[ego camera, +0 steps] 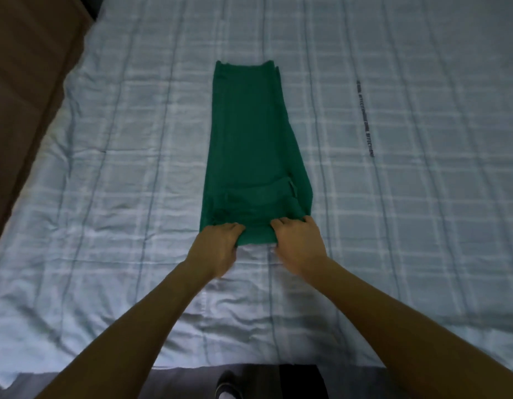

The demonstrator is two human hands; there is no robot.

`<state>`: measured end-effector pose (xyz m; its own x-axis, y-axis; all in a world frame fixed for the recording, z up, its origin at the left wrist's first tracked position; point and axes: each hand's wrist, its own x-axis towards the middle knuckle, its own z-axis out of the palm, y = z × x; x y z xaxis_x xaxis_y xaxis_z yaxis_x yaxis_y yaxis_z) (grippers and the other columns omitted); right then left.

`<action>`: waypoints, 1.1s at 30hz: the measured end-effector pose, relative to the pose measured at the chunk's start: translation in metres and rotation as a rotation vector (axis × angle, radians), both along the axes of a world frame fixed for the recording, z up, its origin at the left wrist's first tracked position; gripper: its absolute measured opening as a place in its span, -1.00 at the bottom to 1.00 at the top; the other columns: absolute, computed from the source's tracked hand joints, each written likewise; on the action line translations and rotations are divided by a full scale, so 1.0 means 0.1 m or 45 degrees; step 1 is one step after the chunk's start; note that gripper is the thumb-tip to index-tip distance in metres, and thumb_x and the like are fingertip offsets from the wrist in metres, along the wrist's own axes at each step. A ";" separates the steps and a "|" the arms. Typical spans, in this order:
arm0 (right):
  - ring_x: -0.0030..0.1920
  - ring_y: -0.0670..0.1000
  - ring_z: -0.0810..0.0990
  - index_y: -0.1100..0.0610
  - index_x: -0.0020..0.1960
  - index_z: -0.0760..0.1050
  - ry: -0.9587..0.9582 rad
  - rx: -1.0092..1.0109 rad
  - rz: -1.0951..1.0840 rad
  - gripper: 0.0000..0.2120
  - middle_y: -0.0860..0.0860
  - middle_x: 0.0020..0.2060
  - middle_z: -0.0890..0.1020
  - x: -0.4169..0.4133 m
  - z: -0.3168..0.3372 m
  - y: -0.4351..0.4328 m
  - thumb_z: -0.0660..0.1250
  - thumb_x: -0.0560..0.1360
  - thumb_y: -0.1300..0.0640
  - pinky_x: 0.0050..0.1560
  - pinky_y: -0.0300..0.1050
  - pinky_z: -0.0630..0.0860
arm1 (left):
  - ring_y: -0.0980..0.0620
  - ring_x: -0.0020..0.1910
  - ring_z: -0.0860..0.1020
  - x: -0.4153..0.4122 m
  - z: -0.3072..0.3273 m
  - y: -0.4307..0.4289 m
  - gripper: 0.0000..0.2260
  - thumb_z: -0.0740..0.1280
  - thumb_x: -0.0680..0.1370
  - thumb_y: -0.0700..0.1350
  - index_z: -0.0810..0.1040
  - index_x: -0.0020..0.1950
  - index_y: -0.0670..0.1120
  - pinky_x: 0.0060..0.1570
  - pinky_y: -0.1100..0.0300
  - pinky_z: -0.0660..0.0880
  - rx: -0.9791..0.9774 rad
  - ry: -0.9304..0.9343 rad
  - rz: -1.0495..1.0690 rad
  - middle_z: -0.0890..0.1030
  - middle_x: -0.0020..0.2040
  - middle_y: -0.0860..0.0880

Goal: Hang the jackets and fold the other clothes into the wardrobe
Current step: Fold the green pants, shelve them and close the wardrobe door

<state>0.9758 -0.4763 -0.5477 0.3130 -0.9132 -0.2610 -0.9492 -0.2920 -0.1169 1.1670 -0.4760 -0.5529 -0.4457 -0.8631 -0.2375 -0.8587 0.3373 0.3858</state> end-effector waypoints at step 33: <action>0.01 0.18 0.63 0.15 -0.03 0.62 -0.266 -0.159 0.025 -0.58 0.09 -0.16 0.69 0.00 -0.12 -0.44 0.10 0.28 0.04 0.10 0.06 0.51 | -0.19 -0.04 0.59 0.10 -0.20 -0.40 -0.53 0.41 0.29 -0.30 0.55 0.20 -0.13 -0.12 0.07 0.47 -0.143 0.008 0.087 0.62 0.02 -0.16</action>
<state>0.9754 -0.5203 -0.5599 0.3663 -0.9276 -0.0740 -0.9022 -0.3345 -0.2722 1.1773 -0.5158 -0.5734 -0.3861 -0.9125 -0.1349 -0.8789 0.3195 0.3543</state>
